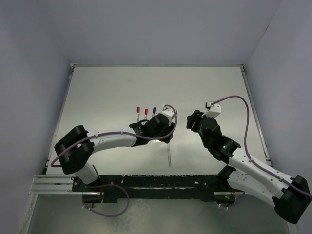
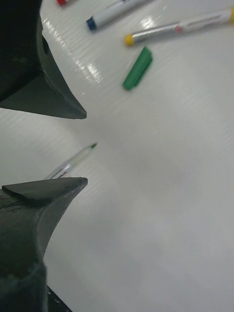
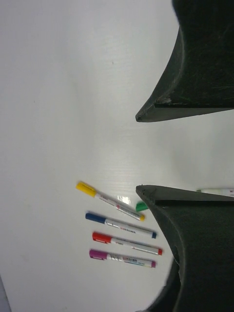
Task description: Insert the pens into the pen caps
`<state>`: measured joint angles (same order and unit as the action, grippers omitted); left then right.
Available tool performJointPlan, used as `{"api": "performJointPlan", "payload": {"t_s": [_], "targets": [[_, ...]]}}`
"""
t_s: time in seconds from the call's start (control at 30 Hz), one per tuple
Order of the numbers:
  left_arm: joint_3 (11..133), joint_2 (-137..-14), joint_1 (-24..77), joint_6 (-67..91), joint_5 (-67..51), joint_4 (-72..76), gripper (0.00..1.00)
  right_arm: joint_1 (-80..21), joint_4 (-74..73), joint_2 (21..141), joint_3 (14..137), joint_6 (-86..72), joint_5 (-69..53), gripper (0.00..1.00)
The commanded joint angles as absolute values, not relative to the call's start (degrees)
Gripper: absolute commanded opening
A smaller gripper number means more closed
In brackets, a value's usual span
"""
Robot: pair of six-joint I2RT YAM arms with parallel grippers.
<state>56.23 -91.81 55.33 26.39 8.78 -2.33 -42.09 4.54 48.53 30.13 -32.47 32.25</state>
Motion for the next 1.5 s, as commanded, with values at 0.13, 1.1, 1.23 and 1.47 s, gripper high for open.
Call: {"api": "performJointPlan", "payload": {"t_s": [0.13,1.1,1.23,1.47], "targets": [[55.9,-89.2,65.7,32.2,17.3,-14.5,0.59,-39.4,-1.1,46.2,33.0,-36.7,42.5,0.57],[60.7,-101.5,70.1,36.5,16.7,-21.9,0.62,-39.2,4.1,44.4,30.3,-36.0,37.8,0.56],[60.2,-101.8,70.2,36.6,16.3,-24.6,0.57,-39.1,4.4,44.4,30.2,-36.0,37.9,0.56],[58.1,-100.3,70.1,37.5,17.1,-28.6,0.42,-39.2,4.9,44.5,29.8,-36.2,38.3,0.55]]}}
